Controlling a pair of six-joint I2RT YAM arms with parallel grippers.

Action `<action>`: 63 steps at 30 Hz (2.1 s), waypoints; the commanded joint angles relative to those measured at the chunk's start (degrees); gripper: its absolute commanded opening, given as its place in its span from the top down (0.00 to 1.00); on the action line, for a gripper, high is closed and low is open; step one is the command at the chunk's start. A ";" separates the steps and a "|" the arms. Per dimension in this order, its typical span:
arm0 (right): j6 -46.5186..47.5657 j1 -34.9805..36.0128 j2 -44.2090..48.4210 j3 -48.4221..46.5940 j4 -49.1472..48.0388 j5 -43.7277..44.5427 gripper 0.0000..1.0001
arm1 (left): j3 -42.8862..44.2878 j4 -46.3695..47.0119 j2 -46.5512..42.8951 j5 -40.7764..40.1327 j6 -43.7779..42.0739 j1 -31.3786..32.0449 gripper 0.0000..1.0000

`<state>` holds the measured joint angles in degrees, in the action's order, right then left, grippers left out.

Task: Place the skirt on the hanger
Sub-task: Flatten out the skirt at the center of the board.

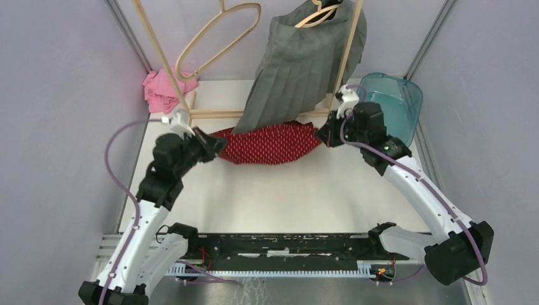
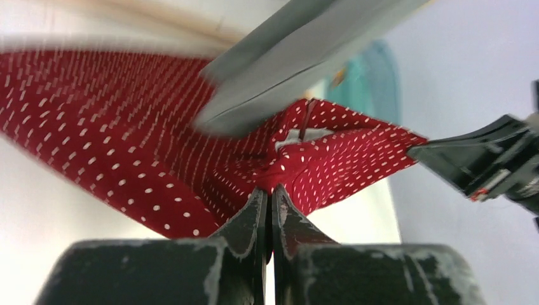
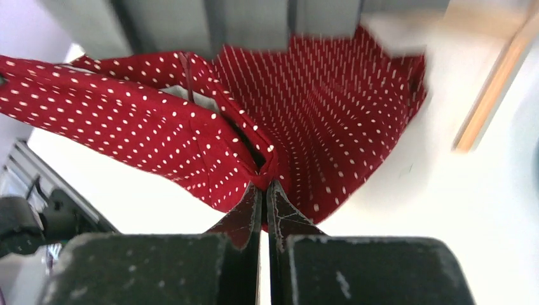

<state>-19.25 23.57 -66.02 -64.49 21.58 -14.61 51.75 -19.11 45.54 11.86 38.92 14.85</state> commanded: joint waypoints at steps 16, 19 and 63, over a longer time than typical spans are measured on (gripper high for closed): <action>-13.07 2.25 20.15 29.40 2.87 -8.54 0.52 | -23.90 -11.39 -20.78 4.32 12.26 0.70 0.50; -12.48 2.24 19.52 28.30 3.52 -5.36 0.50 | -23.37 -10.18 -18.43 3.33 11.30 0.70 0.50; -9.43 9.98 10.75 24.32 11.93 -5.86 0.60 | -31.37 13.01 6.00 0.20 9.98 1.47 0.42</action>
<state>-26.98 33.17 -56.18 -37.56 35.16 -22.24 21.30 -11.29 50.35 10.74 49.21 15.57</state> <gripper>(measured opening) 0.400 0.587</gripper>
